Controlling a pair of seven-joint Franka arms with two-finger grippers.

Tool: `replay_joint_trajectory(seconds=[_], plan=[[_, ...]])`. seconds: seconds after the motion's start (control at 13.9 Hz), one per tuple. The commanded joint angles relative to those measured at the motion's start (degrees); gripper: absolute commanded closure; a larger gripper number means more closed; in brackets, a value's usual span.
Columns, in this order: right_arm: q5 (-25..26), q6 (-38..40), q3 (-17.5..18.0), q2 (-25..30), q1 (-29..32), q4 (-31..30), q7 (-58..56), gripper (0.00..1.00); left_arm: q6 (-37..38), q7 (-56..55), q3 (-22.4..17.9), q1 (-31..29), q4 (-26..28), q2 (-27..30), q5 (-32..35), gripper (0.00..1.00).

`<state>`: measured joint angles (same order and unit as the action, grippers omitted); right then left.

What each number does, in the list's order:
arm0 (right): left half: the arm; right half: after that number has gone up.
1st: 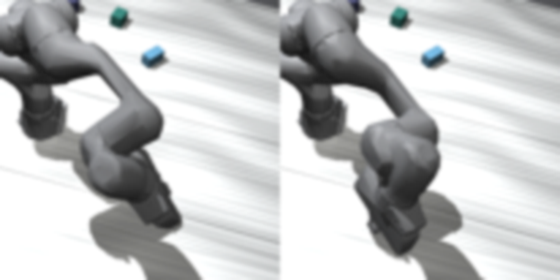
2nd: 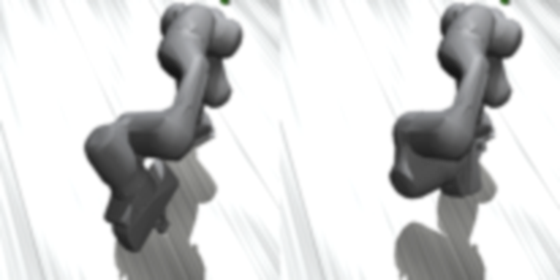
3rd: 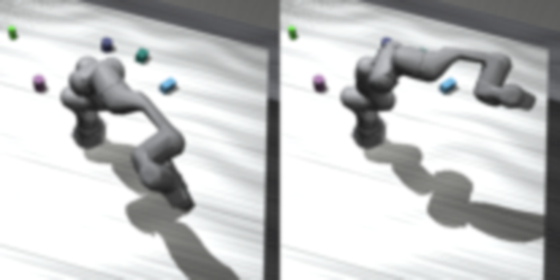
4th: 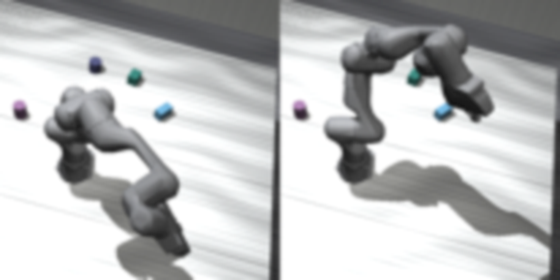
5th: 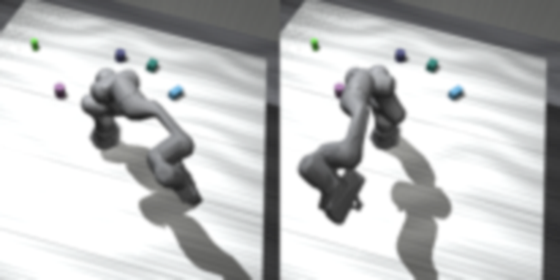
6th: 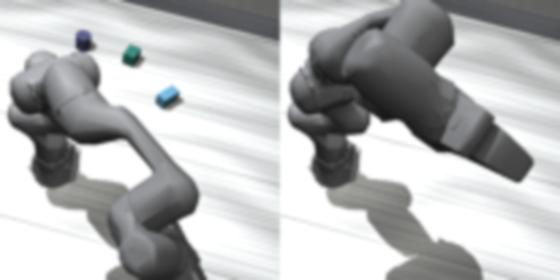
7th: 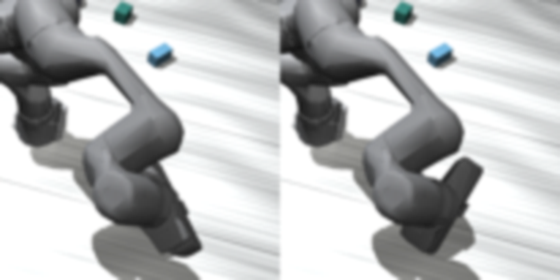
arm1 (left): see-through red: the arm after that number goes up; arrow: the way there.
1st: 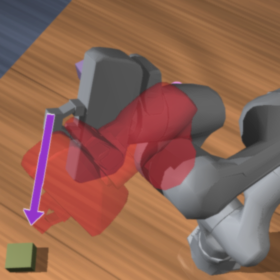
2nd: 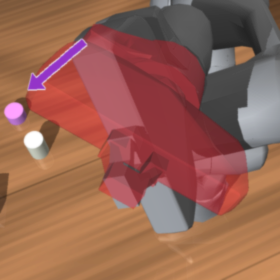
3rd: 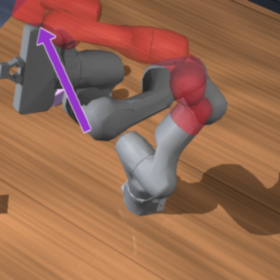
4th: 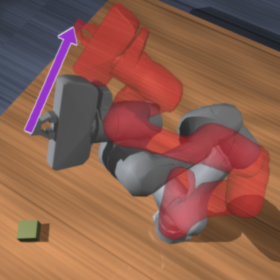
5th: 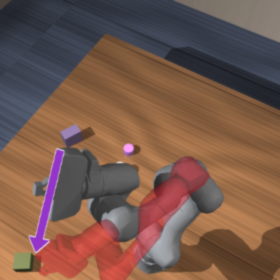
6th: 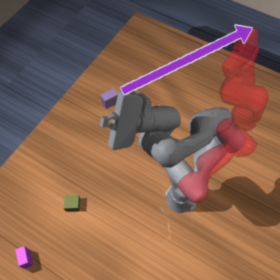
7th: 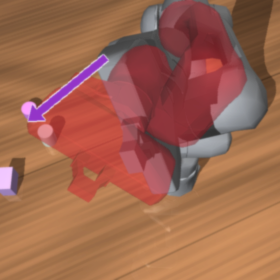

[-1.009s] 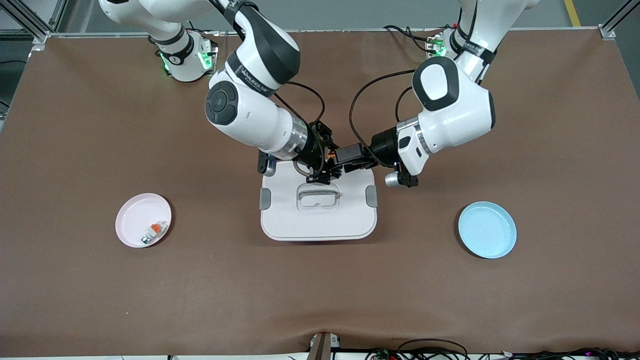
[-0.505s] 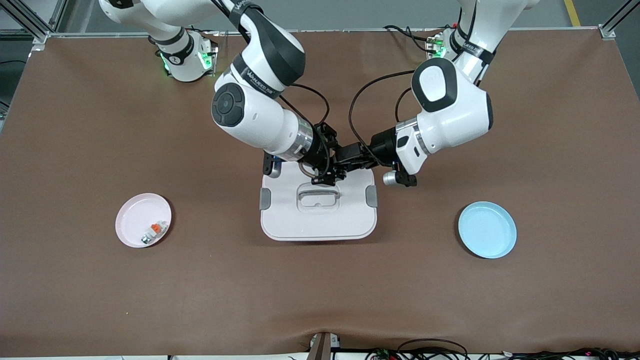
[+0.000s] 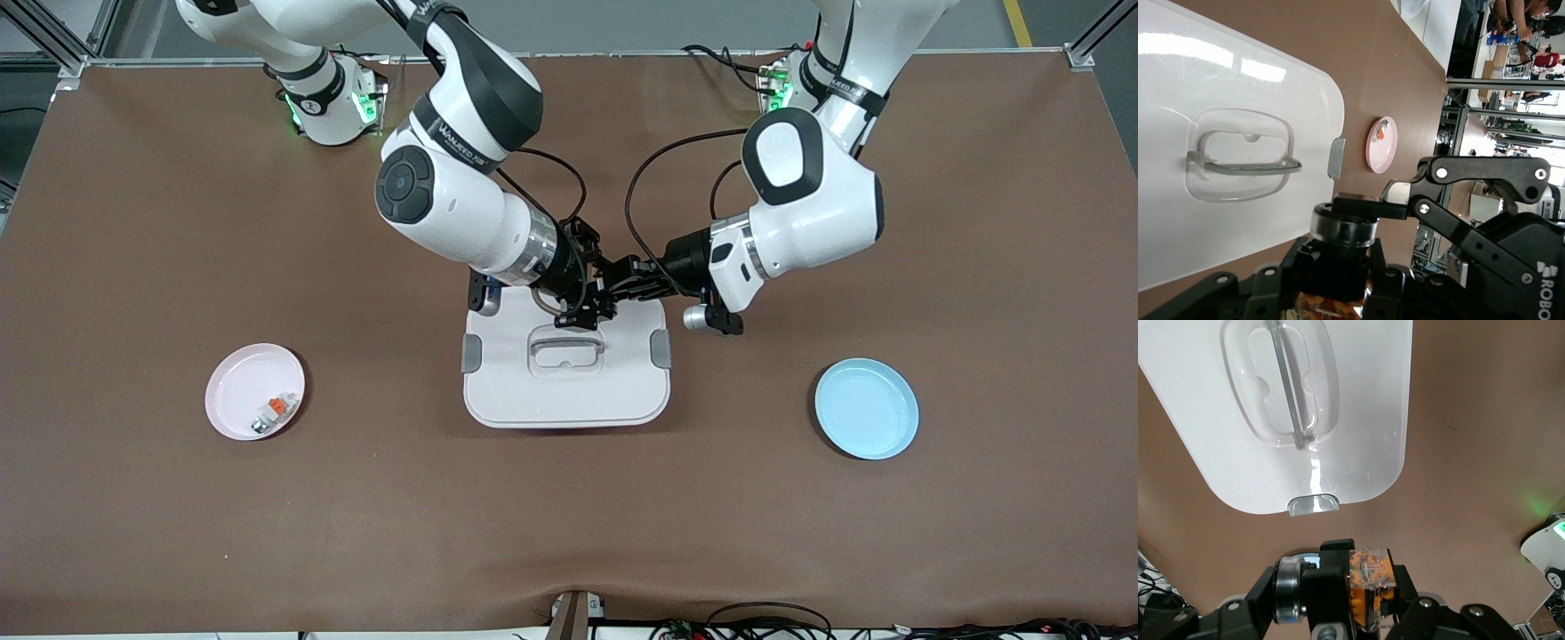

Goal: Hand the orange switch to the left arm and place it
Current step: 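Carry the switch over the box and grasp it with the left gripper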

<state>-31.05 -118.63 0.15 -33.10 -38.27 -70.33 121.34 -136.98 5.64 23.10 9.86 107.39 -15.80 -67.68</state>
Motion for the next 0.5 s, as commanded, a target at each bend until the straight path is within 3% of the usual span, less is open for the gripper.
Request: replay_joint_trajectory(seconds=[0.0,0.29,0.36,0.43], plan=[[0.9,0.86,-0.59,-0.83,-0.05,1.86,0.39,1.0,3.38,1.74,-0.16,-1.77,1.5,2.53,-0.88,1.0],[0.82,0.86,-0.59,-0.83,0.3,1.78,0.22,1.0,8.29,1.74,-0.16,-5.62,1.42,3.49,-0.61,1.0],[0.47,1.03,-0.59,-0.83,0.82,1.78,0.04,0.4,10.92,1.74,-0.16,-7.03,1.5,4.19,0.08,1.0],[0.81,1.12,-0.59,-0.83,0.74,1.78,0.13,0.0,13.64,1.65,-0.16,-8.96,1.33,4.37,3.05,1.0]])
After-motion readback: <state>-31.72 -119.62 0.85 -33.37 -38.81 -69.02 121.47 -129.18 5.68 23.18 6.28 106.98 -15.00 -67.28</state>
